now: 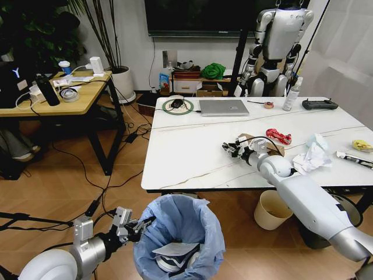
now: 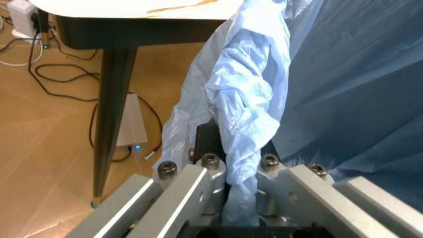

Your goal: Pick up the trash bin and place the trash from the table into it.

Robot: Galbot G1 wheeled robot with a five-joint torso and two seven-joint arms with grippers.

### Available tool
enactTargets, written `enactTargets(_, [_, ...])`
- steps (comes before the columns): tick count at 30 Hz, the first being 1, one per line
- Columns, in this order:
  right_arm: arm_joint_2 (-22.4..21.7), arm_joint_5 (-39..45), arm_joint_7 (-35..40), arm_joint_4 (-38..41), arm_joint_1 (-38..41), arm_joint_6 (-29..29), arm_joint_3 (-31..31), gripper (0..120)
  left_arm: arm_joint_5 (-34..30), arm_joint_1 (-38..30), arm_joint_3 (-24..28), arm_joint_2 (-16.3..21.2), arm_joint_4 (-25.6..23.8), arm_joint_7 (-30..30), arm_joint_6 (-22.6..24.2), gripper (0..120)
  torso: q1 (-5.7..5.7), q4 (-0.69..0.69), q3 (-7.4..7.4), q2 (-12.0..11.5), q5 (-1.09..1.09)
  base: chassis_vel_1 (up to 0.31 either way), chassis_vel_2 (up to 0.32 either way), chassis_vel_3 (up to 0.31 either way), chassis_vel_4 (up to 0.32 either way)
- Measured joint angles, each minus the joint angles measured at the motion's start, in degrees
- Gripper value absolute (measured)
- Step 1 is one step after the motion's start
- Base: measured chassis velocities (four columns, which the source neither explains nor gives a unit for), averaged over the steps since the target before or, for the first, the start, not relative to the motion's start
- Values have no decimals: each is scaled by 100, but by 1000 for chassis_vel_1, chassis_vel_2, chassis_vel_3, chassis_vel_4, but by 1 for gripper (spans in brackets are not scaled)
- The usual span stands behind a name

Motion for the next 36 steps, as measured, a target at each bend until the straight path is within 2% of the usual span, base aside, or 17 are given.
enactTargets(4, [-9,11,-18,25,0,-6,-36,1,0,-2,2,1,10,8,-3,0,0,0,0,0,0,0,0,0,0])
enactTargets(15, [-121,196,-71,302,-75,-5,-8,0,-2,-24,38,-11,21,13,-9,0,0,0,0,0,0,0,0,0,0])
enactTargets(21, [-425,591,-542,1160,-259,478,170,0,-12,-32,47,0,6,12,-9,0,0,0,0,0,0,0,0,0,0])
enactTargets(27, [-1089,1017,-1797,3071,-616,1041,100,0,-15,-10,47,-13,-8,10,-9,0,0,0,-1,1,0,0,0,0,0])
enactTargets(28, [-1089,1017,-1797,3071,-616,1041,100,0,-15,-10,47,-13,-8,10,-9,0,0,0,-1,1,0,0,0,0,0])
enactTargets(32, [-1389,1295,-2589,3799,-729,1138,58,0,-16,-23,35,-12,-17,4,-9,0,-1,1,-1,1,0,0,0,0,0])
enactTargets(36, [-1645,1342,-3068,4097,-842,1160,45,0,-18,-24,35,-27,-39,-4,-6,0,-1,0,-1,1,1,0,0,0,0])
